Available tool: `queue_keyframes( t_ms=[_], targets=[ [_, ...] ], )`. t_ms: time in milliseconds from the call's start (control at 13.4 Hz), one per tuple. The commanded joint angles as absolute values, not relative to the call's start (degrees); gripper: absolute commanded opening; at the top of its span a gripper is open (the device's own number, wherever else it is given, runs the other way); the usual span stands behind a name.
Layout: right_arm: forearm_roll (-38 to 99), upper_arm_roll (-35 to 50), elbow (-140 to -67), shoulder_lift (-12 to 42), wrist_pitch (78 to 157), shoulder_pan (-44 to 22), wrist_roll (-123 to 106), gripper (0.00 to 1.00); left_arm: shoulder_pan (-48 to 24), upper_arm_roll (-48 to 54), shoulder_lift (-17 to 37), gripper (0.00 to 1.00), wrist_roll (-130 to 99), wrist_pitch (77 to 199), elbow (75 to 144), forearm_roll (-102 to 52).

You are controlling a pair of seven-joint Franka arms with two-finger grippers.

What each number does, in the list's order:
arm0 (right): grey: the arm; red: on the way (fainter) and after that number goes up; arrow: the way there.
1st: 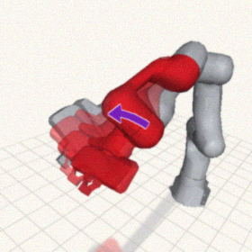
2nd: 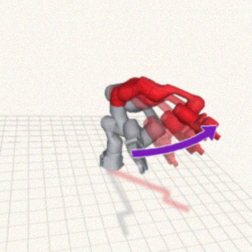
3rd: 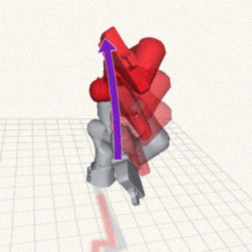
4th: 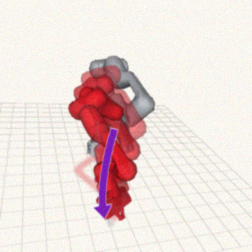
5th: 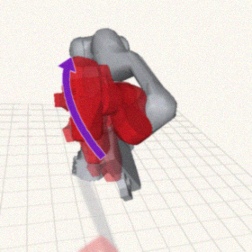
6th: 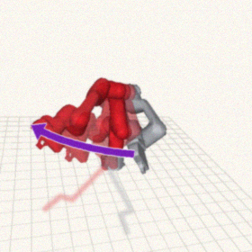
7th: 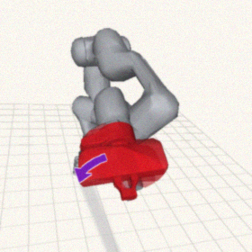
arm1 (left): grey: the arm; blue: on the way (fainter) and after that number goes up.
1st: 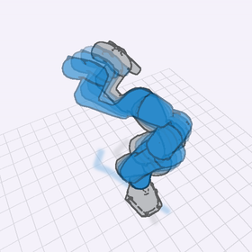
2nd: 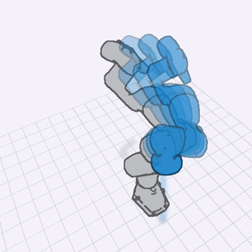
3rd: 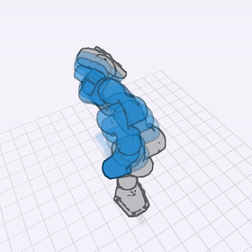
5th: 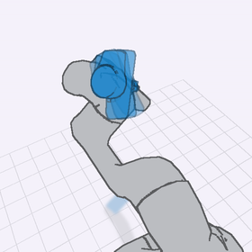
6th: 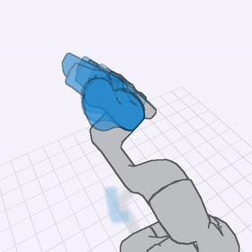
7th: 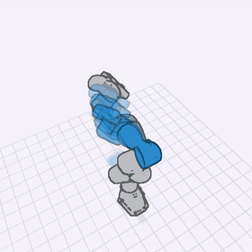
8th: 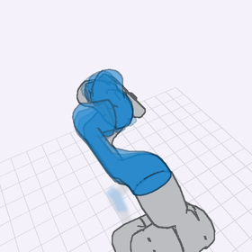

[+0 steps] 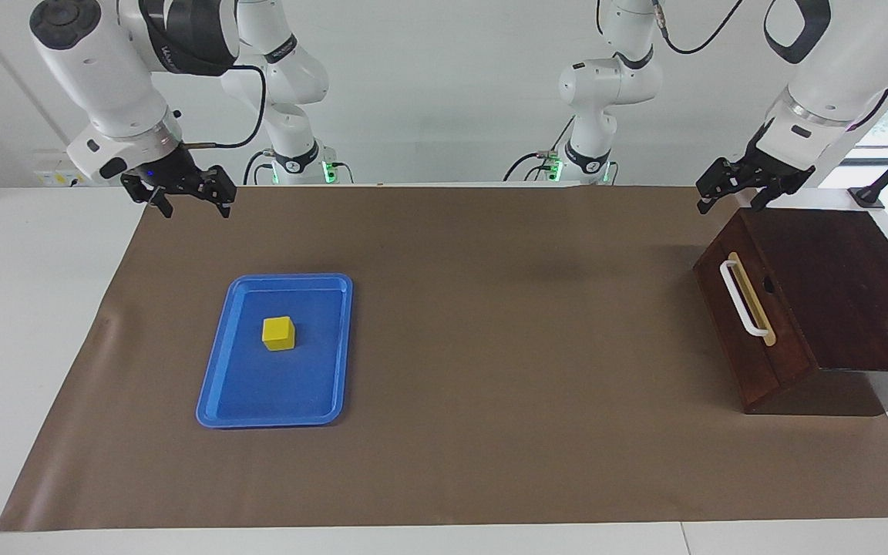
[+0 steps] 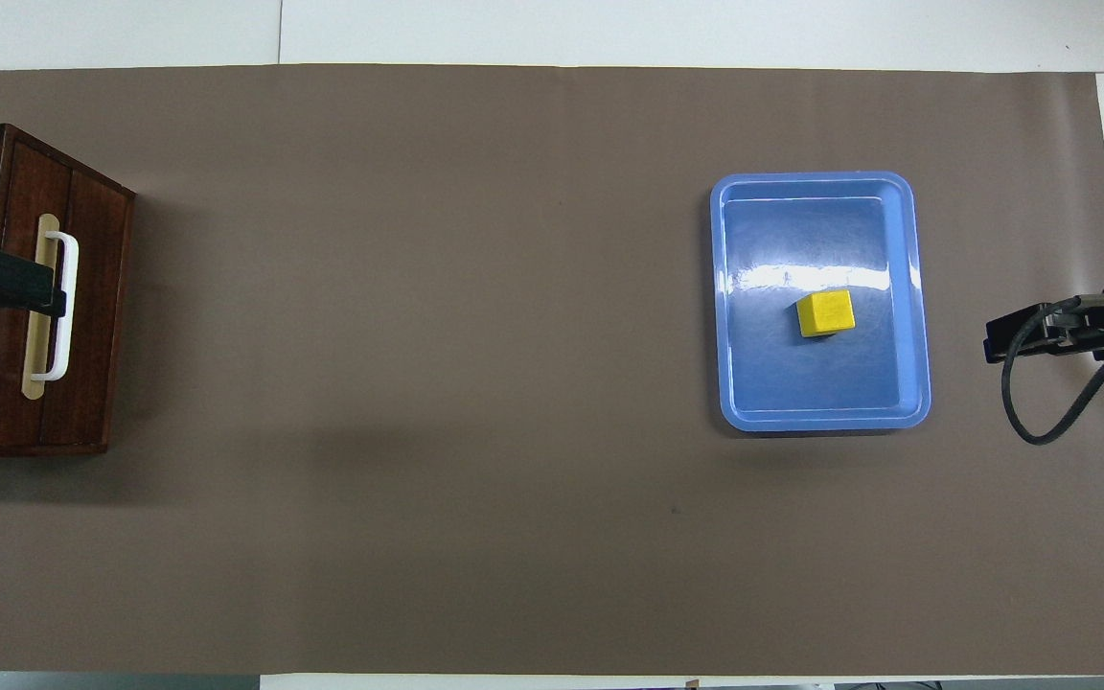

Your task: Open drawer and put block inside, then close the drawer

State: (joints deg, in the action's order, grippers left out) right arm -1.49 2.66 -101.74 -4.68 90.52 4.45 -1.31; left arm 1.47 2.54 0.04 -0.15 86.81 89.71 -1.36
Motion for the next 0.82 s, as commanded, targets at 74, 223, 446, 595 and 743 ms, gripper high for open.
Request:
queue_keyframes(
  t_ms=[74,223,446,595,743],
  targets=[
    [-1.58,3.16,-100.99,-4.83,90.00,4.57,-2.55,1.00,1.32,2.46,-0.70,1.00,0.44,88.24,90.53,-0.53],
    [-1.58,3.43,-101.16,-4.92,89.65,4.39,-3.24,1.00,1.67,2.46,-0.79,1.00,0.61,88.15,90.62,-0.53],
    [-0.70,3.16,-101.42,-4.83,91.05,5.27,-2.12,1.00,1.23,2.55,-0.88,1.00,0.09,88.68,90.97,-0.61],
    [-0.79,3.08,-102.48,-4.66,94.90,5.36,9.78,1.00,1.58,2.46,-0.97,1.00,0.00,88.59,91.05,-0.62],
    [-0.70,2.99,-101.87,-2.12,96.58,5.54,19.47,0.99,1.84,2.37,-0.97,1.00,-0.09,88.86,91.05,-0.62]
  ],
)
